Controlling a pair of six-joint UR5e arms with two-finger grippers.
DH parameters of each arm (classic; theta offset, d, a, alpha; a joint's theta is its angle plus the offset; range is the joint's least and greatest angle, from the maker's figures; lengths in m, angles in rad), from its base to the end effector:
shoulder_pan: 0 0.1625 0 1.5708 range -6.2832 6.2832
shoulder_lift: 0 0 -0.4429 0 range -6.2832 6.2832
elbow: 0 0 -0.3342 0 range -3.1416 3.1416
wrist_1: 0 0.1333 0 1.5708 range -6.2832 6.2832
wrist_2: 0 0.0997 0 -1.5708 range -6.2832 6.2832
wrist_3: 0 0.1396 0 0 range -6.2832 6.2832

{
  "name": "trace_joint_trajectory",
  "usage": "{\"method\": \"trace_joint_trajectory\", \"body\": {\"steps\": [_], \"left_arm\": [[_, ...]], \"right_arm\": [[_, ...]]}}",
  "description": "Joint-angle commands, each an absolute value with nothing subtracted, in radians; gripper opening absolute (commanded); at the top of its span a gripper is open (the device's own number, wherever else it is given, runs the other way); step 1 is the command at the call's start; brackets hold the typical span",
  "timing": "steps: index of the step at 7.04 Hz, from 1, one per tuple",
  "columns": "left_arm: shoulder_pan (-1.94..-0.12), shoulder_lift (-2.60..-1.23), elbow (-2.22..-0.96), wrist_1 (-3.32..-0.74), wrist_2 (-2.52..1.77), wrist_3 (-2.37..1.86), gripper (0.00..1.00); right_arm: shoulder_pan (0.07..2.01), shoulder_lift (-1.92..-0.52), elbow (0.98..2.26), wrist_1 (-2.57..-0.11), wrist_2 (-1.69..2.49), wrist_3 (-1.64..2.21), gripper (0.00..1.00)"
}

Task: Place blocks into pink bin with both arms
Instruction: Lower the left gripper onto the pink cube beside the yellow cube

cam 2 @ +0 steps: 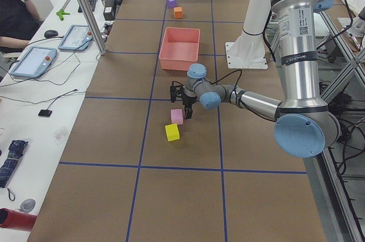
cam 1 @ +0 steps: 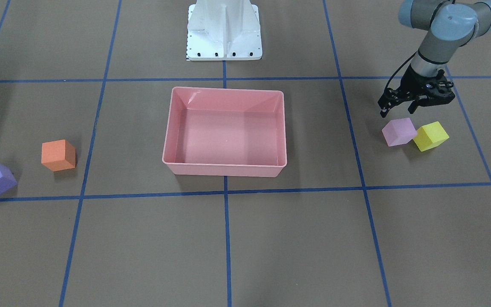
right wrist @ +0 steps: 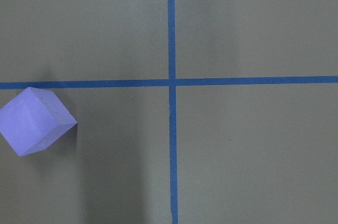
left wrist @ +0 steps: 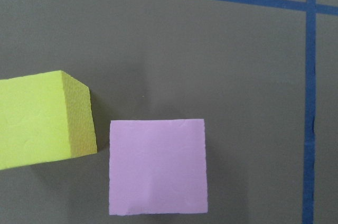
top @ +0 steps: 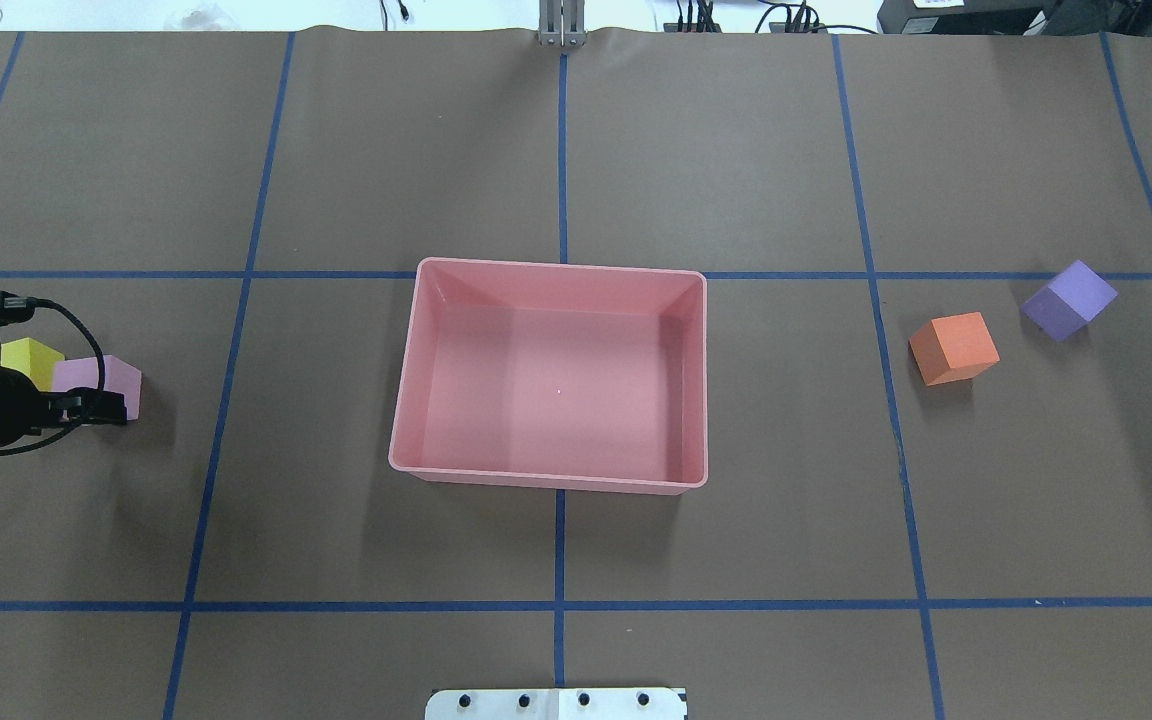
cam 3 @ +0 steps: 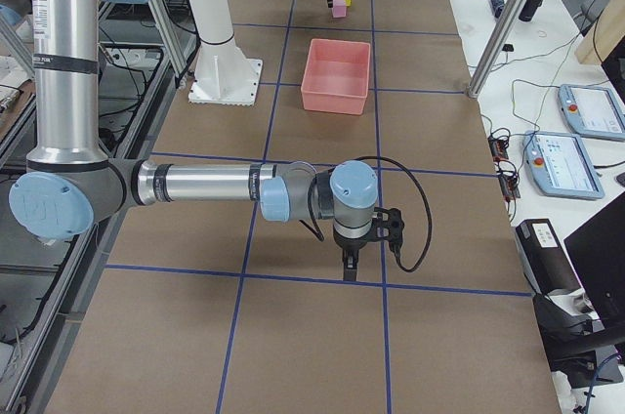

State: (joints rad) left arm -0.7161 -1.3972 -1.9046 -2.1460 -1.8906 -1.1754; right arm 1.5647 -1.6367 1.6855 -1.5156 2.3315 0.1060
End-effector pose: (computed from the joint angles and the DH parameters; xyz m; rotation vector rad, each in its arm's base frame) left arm 0.2553 -0.3407 0.5768 0.1255 0.7810 -0.1863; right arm 0.0345 -0.4145 0.6784 0.0562 -0.7644 0.0554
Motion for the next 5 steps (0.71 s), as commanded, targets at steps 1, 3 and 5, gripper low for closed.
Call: {"method": "trace_joint_trajectory", "body": {"steps": [1, 3, 5], "left_arm": [[-0.712, -1.399, -1.887, -2.146, -1.890, -1.170, 1.00], [-0.709, -1.434, -1.841, -2.146, -1.890, -1.170, 1.00], [-0.709, -1.447, -1.830, -2.146, -1.885, -1.170, 1.00]], "right_arm": [[1.565, -1.637, 1.683, -1.516, 2.329, 0.106, 1.00], [1.565, -1.638, 1.683, -1.516, 2.330, 0.106, 1.00], [1.565, -1.638, 1.684, -1.516, 2.330, 0.106, 1.00]]}}
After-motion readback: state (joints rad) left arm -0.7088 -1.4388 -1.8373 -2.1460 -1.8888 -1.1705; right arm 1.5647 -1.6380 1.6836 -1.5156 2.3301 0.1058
